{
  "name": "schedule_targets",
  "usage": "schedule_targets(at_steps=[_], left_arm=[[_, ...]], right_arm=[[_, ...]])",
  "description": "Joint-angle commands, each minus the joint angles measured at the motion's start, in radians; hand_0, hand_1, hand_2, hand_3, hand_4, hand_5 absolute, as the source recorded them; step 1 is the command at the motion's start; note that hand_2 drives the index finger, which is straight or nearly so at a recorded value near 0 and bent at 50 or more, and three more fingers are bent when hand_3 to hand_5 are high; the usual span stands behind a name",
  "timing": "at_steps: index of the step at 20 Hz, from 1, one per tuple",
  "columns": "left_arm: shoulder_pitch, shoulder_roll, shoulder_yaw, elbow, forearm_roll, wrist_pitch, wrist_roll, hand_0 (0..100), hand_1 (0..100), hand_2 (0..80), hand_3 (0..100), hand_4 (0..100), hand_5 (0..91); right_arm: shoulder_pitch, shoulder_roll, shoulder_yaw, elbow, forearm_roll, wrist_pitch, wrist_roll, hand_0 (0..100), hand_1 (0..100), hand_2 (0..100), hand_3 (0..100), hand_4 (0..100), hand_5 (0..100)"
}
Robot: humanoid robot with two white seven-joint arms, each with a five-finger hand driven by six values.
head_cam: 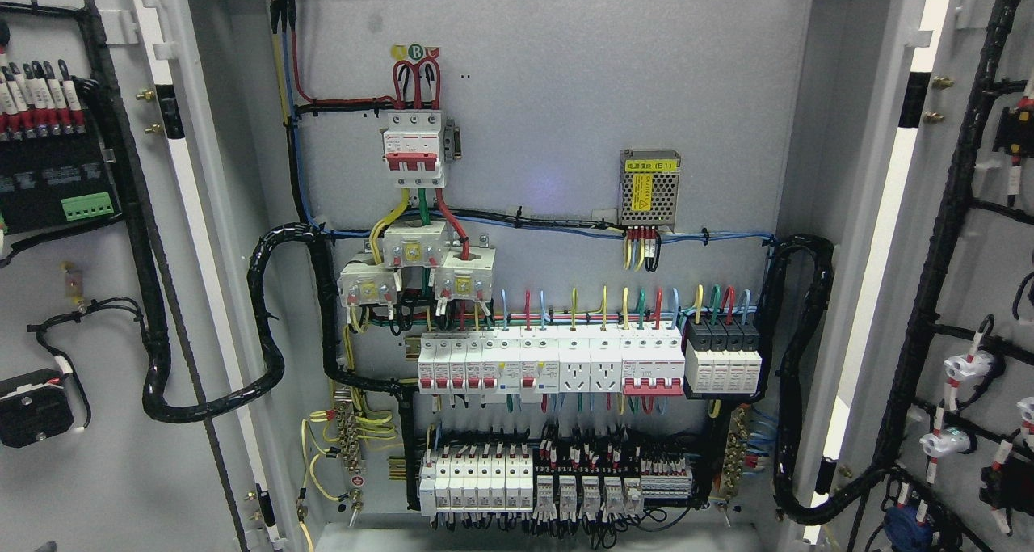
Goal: Open door with both hands
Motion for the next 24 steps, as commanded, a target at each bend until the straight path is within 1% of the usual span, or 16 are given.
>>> schedule_targets(at_steps=[1,3,7,9,13,17,18,20,21,24], left_arm=[[0.070,-0.098,-0.092,-0.091,-0.108,-0.018,0.000,0,0,0.0,0,3,0.0],[0.088,-0.116,-0.094,-0.102,-0.128,-0.018,0.000,0,0,0.0,0,3,0.0],[0.093,-0.158,-0.123,-0.111,-0.189,-0.018,0.000,0,0,0.0,0,3,0.0],[0.116,-0.169,-0.129,-0.111,-0.212,-0.018,-0.002,0,0,0.0,0,3,0.0],[0.123,-0.196,-0.150,-0.110,-0.243,-0.030,-0.002,0,0,0.0,0,3,0.0],[0.148,-0.202,-0.166,-0.108,-0.266,-0.034,-0.002,0,0,0.0,0,3,0.0],[0.151,-0.205,-0.173,-0.105,-0.274,-0.034,-0.002,0,0,0.0,0,3,0.0],[0.171,-0.216,-0.184,-0.099,-0.290,-0.032,0.000,0,0,0.0,0,3,0.0],[0.179,-0.224,-0.186,-0.094,-0.298,-0.031,0.000,0,0,0.0,0,3,0.0],[0.200,-0.259,-0.206,-0.049,-0.335,-0.021,0.000,0,0,0.0,0,3,0.0]], right_arm=[[-0.006,-0.005,0.041,-0.036,0.001,0.000,0.001,11,0,0,0,0,0],[-0.010,-0.006,0.052,-0.045,0.001,-0.001,0.001,11,0,0,0,0,0],[-0.025,-0.006,0.102,-0.045,0.003,-0.003,0.003,11,0,0,0,0,0],[-0.041,-0.006,0.151,-0.040,0.004,-0.003,0.003,11,0,0,0,0,0],[-0.039,0.001,0.257,-0.011,0.016,-0.001,0.003,11,0,0,0,0,0],[-0.039,0.014,0.328,0.032,0.021,-0.003,0.004,11,0,0,0,0,0],[-0.036,0.018,0.343,0.041,0.035,-0.003,0.004,11,0,0,0,0,0],[-0.029,0.038,0.377,0.061,0.096,-0.003,0.006,11,0,0,0,0,0],[-0.029,0.053,0.395,0.071,0.126,-0.004,0.007,11,0,0,0,0,0],[-0.019,0.083,0.440,0.105,0.160,-0.004,0.007,11,0,0,0,0,0]])
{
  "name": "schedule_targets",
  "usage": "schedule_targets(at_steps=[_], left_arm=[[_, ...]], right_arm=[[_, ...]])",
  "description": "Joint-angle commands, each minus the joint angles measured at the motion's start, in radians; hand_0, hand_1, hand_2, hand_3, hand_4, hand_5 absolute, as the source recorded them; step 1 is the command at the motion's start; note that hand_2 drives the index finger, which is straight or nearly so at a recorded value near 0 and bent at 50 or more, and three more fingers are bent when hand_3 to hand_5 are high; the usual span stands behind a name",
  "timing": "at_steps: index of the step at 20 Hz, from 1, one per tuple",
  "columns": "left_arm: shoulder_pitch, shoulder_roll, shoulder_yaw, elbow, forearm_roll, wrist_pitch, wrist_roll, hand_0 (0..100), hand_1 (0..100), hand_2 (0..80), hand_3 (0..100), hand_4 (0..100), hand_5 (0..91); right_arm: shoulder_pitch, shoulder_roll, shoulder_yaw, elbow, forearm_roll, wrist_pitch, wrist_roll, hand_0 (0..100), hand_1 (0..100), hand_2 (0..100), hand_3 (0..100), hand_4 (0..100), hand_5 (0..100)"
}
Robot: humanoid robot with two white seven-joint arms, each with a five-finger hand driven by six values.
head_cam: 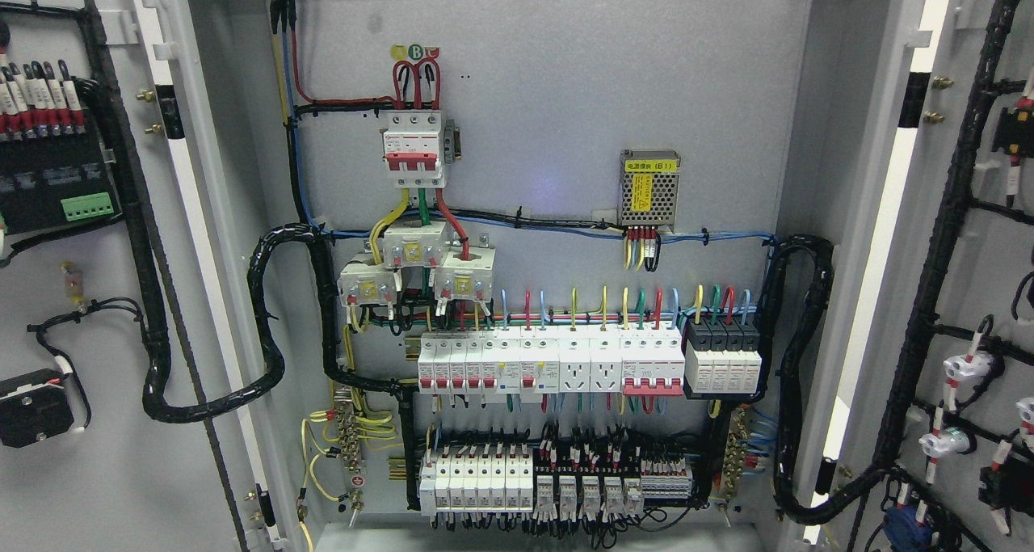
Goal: Open door with both hands
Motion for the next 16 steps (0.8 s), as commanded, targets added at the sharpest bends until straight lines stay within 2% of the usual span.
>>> schedule_targets(at_steps=[1,6,10,16], left_arm=[[0.046,-0.094,-0.066,0.068,-0.079,-0.020,0.000,0,0,0.0,0,3,0.0],[0.068,-0.130,-0.108,0.226,-0.165,-0.017,-0.001,0,0,0.0,0,3,0.0],[0.067,-0.160,-0.120,0.376,-0.220,-0.012,-0.001,0,0,0.0,0,3,0.0],[0.057,-0.188,-0.114,0.597,-0.225,-0.001,-0.001,0,0,0.0,0,3,0.0]], right_arm=[[0.019,0.065,0.190,0.096,0.078,-0.002,-0.001,11,0,0,0,0,0],[0.079,0.081,0.256,0.187,0.086,-0.026,0.001,11,0,0,0,0,0],[0.134,0.095,0.282,0.288,0.086,-0.037,0.001,11,0,0,0,0,0],[0.218,0.109,0.344,0.402,0.086,-0.068,0.001,11,0,0,0,0,0]])
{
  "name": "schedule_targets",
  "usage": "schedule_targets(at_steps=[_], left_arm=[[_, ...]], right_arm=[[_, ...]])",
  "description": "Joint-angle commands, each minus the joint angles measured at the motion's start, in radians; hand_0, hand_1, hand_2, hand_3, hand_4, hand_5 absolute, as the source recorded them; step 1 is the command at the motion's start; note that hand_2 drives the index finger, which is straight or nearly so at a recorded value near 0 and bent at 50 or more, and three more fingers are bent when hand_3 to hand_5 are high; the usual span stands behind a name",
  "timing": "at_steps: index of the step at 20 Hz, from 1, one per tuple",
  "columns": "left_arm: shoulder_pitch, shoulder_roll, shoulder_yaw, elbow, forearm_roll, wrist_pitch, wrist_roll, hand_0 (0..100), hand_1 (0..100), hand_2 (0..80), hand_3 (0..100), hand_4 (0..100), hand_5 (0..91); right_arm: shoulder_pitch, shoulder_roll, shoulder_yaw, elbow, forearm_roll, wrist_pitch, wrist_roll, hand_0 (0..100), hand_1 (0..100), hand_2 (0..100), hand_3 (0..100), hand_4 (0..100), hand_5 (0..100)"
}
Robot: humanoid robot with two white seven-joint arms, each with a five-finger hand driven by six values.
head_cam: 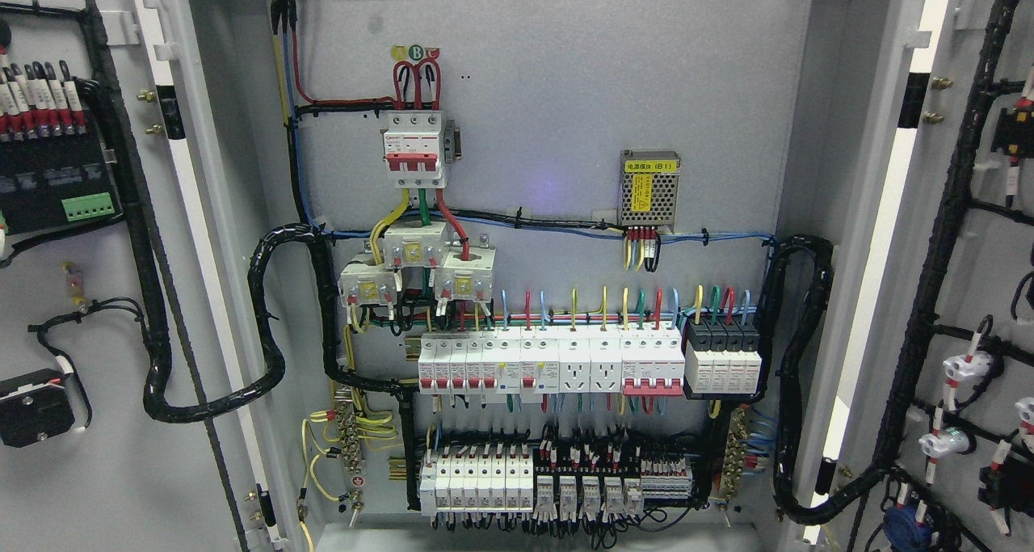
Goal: Open door with both hands
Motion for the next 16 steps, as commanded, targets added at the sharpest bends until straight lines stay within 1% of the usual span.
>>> schedule_targets(at_steps=[1,5,7,9,10,13,15,16], left_arm=[[-0.006,-0.075,-0.031,0.351,-0.027,0.017,0.000,0,0,0.0,0,3,0.0],[-0.018,-0.091,-0.032,0.465,-0.029,0.098,0.000,0,0,0.0,0,3,0.0],[-0.044,-0.106,-0.031,0.535,-0.029,0.152,0.000,0,0,0.0,0,3,0.0],[-0.077,-0.115,-0.034,0.618,-0.030,0.186,0.000,0,0,0.0,0,3,0.0],[-0.091,-0.124,-0.034,0.661,-0.030,0.187,0.000,0,0,0.0,0,3,0.0],[-0.131,-0.146,-0.042,0.805,-0.032,0.190,0.002,0,0,0.0,0,3,0.0],[-0.166,-0.161,-0.051,0.929,-0.032,0.189,0.002,0,0,0.0,0,3,0.0],[-0.183,-0.169,-0.051,0.991,-0.032,0.189,0.002,0,0,0.0,0,3,0.0]], right_arm=[[0.086,0.037,0.145,0.216,0.005,-0.038,0.000,11,0,0,0,0,0],[0.103,0.056,0.199,0.357,0.005,-0.062,0.000,11,0,0,0,0,0],[0.103,0.080,0.216,0.452,0.005,-0.065,0.000,11,0,0,0,0,0],[0.103,0.102,0.252,0.561,0.005,-0.065,0.000,11,0,0,0,0,0],[0.100,0.115,0.266,0.615,0.005,-0.065,0.000,11,0,0,0,0,0],[0.091,0.171,0.269,0.768,0.009,-0.065,0.000,11,0,0,0,0,0],[0.065,0.218,0.269,0.897,0.034,-0.062,0.000,11,0,0,0,0,0],[0.039,0.241,0.268,0.980,0.052,-0.061,0.000,11,0,0,0,0,0]])
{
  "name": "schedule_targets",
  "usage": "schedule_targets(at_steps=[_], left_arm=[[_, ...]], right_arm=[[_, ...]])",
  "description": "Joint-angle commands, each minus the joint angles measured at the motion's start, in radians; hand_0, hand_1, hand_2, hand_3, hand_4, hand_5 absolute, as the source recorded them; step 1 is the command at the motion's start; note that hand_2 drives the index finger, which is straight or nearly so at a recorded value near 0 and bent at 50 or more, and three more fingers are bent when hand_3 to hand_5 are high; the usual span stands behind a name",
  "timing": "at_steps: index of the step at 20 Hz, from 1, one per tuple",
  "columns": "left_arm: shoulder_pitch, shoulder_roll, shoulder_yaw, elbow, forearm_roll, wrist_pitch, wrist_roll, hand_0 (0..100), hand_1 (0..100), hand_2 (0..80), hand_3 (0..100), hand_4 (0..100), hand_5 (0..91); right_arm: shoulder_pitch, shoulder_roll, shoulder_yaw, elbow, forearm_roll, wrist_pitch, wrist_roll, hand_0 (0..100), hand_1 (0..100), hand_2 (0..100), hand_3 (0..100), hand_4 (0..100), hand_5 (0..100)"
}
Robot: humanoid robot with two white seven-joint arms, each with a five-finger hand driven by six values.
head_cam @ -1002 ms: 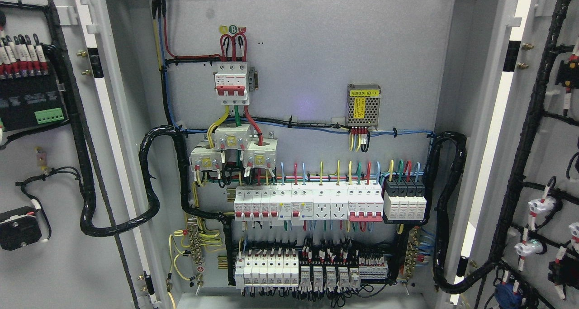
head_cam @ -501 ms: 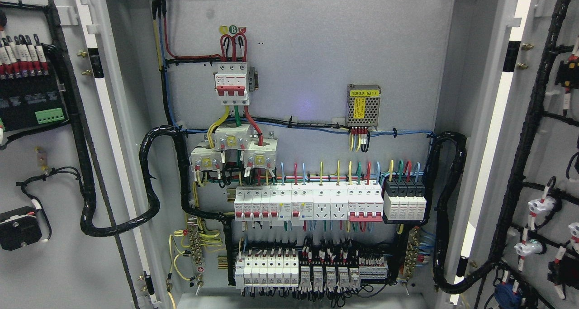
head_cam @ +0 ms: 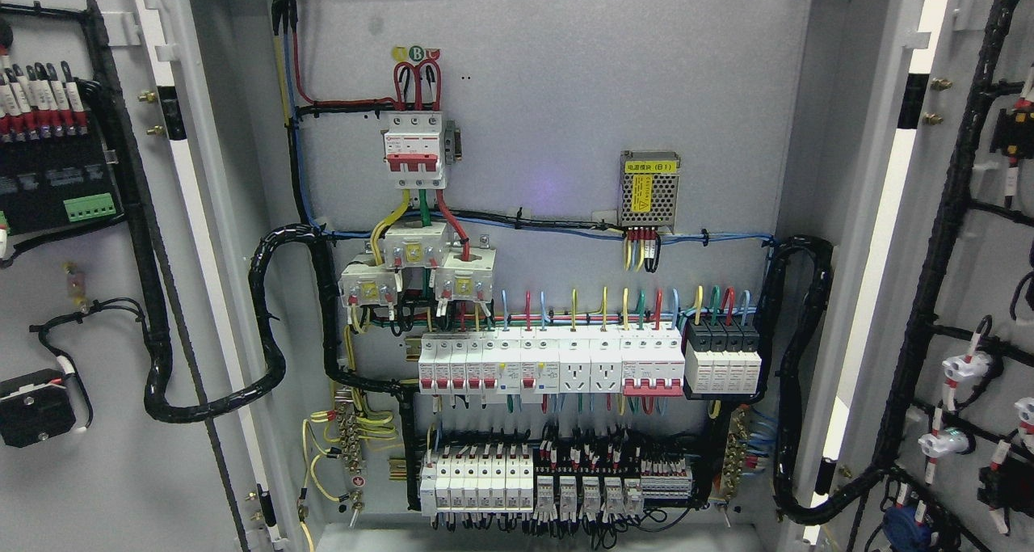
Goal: Open door with both hands
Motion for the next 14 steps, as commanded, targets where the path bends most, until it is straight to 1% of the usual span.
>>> schedule_targets(at_steps=[1,3,5,6,7,9,10,12,13,14], left_arm=[[-0.091,-0.078,-0.020,0.519,0.017,0.004,0.005,0,0,0.0,0,3,0.0],[-0.121,-0.086,-0.020,0.607,0.017,0.005,0.005,0,0,0.0,0,3,0.0],[-0.152,-0.101,-0.020,0.704,0.015,0.005,0.005,0,0,0.0,0,3,0.0],[-0.169,-0.103,-0.020,0.757,0.017,0.008,0.005,0,0,0.0,0,3,0.0],[-0.190,-0.106,-0.018,0.805,0.017,0.008,0.006,0,0,0.0,0,3,0.0],[-0.232,-0.121,-0.018,0.897,0.017,0.010,0.006,0,0,0.0,0,3,0.0],[-0.246,-0.129,-0.018,0.938,0.017,0.011,0.005,0,0,0.0,0,3,0.0],[-0.275,-0.133,-0.018,1.014,0.018,0.014,0.006,0,0,0.0,0,3,0.0],[-0.284,-0.135,-0.018,1.043,0.018,0.034,0.005,0,0,0.0,0,3,0.0],[-0.298,-0.138,-0.017,1.061,0.020,0.074,0.006,0,0,0.0,0,3,0.0]], right_arm=[[-0.073,0.167,0.080,0.589,0.049,-0.060,0.000,11,0,0,0,0,0],[-0.130,0.230,0.069,0.741,0.054,-0.060,0.000,11,0,0,0,0,0],[-0.188,0.282,0.059,0.882,0.054,-0.060,0.000,11,0,0,0,0,0],[-0.220,0.311,0.042,0.951,0.056,-0.057,0.000,11,0,0,0,0,0],[-0.251,0.340,0.016,1.014,0.056,-0.051,-0.002,11,0,0,0,0,0],[-0.317,0.386,-0.056,1.118,0.056,-0.026,-0.002,11,0,0,0,0,0],[-0.343,0.399,-0.091,1.154,0.056,0.007,-0.003,11,0,0,0,0,0],[-0.368,0.402,-0.135,1.170,0.056,0.120,-0.014,11,0,0,0,0,0],[-0.371,0.402,-0.141,1.170,0.056,0.180,-0.015,11,0,0,0,0,0],[-0.375,0.402,-0.141,1.170,0.056,0.230,-0.015,11,0,0,0,0,0]])
